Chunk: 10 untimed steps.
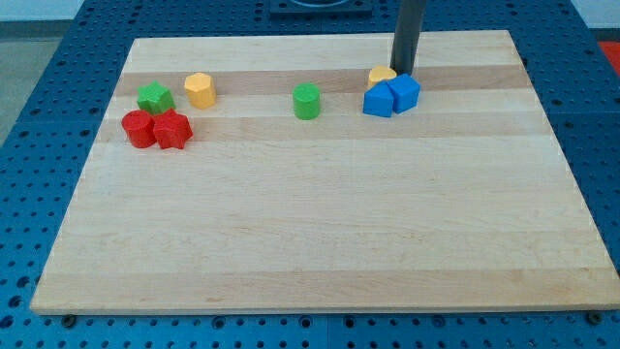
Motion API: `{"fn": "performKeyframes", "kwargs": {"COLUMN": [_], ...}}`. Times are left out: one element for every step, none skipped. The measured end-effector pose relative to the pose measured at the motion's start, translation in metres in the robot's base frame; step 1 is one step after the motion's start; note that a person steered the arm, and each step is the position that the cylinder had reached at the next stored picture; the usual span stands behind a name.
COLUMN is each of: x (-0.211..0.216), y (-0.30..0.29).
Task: Place the green circle right to the red star
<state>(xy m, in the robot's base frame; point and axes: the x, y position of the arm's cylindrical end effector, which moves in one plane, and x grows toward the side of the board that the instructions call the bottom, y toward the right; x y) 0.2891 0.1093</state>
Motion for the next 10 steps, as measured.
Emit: {"fn": "performKeyframes", "kwargs": {"x": [0.015,0.021,0.036,0.047,0.053,0.063,0.072,0.076,0.077,0.087], "y": [-0.022,-0.055,-0.081,-0.110,-0.148,-0.183,-0.215,-0.223,-0.212,-0.198]}}
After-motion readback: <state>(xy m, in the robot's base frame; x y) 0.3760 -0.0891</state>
